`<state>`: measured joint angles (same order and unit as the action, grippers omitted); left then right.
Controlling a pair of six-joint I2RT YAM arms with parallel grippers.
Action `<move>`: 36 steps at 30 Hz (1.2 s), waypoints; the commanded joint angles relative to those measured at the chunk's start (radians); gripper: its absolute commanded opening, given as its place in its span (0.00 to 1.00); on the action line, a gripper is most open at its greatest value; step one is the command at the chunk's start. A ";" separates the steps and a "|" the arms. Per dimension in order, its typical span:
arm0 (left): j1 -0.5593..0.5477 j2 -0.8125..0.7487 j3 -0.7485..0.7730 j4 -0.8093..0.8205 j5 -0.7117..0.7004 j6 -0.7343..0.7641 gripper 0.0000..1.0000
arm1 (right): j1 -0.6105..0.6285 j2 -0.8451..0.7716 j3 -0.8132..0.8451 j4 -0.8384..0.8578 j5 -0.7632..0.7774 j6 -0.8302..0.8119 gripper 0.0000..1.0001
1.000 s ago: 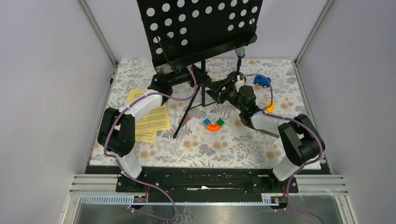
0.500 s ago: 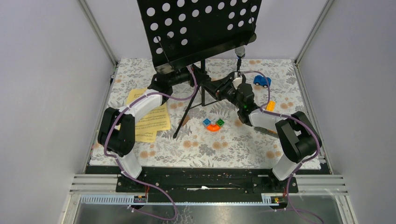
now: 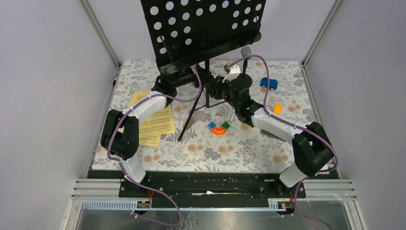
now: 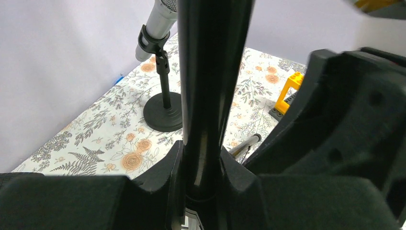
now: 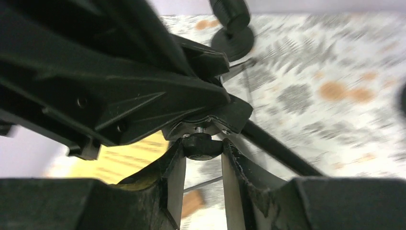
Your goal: Pack up the instrument practice props
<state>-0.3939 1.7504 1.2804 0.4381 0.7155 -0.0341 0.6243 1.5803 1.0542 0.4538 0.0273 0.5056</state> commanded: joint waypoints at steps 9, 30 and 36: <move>0.004 0.043 -0.007 -0.152 -0.013 -0.099 0.00 | 0.214 0.043 -0.150 0.186 0.509 -1.442 0.10; 0.010 0.045 -0.008 -0.148 -0.019 -0.107 0.00 | -0.036 -0.359 -0.333 0.224 0.268 -0.203 0.67; 0.009 0.048 -0.002 -0.150 -0.017 -0.109 0.00 | -0.189 -0.311 -0.289 0.192 -0.102 0.320 0.64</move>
<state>-0.4068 1.7515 1.2812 0.4393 0.7395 -0.0353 0.4797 1.2320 0.7238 0.6765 0.2287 0.3511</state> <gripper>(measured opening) 0.255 0.651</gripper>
